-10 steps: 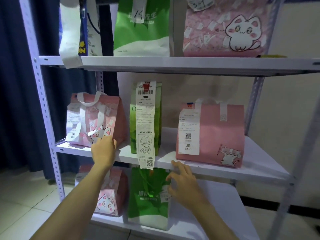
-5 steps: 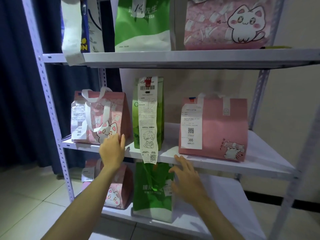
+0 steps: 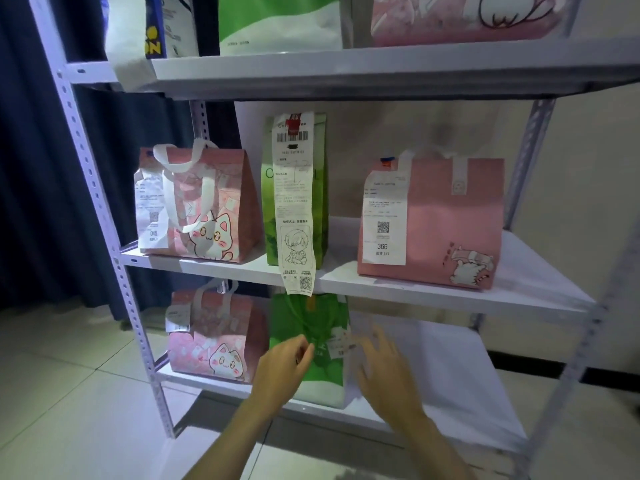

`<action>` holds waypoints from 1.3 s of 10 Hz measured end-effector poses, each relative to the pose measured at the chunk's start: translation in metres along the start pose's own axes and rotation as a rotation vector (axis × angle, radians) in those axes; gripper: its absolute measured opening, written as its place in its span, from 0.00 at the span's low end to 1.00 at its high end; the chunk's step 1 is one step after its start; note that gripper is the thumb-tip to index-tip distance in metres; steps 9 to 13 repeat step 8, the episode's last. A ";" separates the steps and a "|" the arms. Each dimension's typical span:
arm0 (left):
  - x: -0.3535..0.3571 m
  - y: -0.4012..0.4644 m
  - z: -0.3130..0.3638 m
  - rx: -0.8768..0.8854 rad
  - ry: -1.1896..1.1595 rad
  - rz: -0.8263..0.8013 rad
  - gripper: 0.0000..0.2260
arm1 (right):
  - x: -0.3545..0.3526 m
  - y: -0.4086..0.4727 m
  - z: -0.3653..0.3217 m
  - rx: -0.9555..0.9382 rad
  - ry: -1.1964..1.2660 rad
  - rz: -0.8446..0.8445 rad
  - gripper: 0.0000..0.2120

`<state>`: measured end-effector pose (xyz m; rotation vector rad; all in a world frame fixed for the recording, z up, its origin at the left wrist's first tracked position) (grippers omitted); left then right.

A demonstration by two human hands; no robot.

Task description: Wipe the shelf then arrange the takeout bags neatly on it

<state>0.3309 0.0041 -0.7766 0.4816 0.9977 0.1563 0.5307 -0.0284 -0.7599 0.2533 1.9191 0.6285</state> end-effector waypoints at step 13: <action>-0.248 0.160 0.240 0.044 -0.188 -0.316 0.14 | -0.329 0.153 -0.065 0.397 0.198 -0.263 0.09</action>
Point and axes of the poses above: each hand's wrist, its own y-axis towards the middle knuckle, its own x-axis out of the palm, z = x × y, the point moved 10 cm from there along y, towards the middle knuckle, and after that the axes turned 1 degree about z, right-handed, at the moved point
